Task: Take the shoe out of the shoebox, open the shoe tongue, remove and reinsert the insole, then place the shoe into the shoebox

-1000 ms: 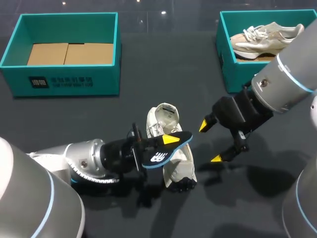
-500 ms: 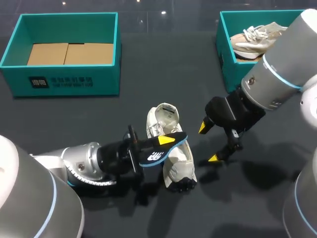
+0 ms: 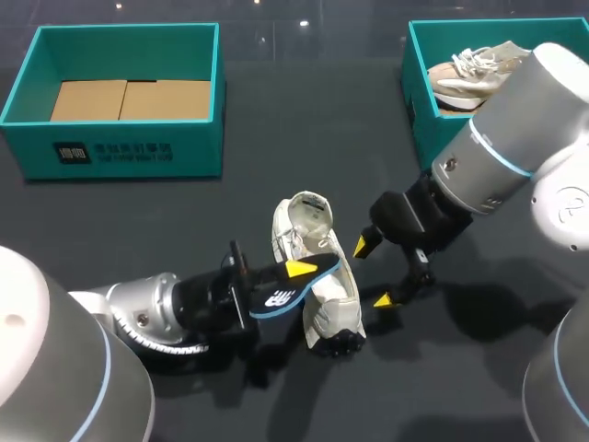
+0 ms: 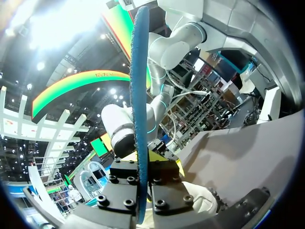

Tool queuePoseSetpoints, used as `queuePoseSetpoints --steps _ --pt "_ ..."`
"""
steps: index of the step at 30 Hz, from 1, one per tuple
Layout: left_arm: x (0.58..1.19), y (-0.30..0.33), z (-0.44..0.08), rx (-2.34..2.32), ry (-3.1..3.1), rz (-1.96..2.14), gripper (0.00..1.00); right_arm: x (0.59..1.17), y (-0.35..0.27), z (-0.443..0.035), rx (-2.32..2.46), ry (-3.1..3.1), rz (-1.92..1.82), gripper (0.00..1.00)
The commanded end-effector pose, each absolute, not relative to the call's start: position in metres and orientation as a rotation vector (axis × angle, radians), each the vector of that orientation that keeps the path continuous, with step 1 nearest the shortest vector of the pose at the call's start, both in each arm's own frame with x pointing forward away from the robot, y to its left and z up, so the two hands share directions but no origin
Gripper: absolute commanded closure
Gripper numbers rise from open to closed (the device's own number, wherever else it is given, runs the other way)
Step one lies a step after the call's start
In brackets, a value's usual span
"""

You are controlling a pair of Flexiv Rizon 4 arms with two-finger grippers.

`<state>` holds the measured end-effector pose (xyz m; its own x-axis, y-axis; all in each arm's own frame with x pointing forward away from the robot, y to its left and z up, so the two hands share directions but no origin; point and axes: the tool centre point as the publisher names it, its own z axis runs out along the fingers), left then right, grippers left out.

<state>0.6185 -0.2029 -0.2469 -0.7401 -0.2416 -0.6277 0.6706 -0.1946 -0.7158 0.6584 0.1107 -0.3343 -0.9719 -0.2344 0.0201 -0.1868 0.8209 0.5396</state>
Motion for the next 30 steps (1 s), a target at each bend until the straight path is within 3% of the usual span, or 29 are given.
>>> queuePoseSetpoints --steps 1,30 --pt "0.615 -0.203 -0.248 0.505 1.477 -1.979 1.0 0.658 0.114 -0.34 0.35 -2.925 -0.865 0.0" --pt "0.619 -0.202 -0.258 0.451 1.494 -2.087 1.0 0.666 0.115 -0.356 0.262 -2.942 -0.848 0.0"
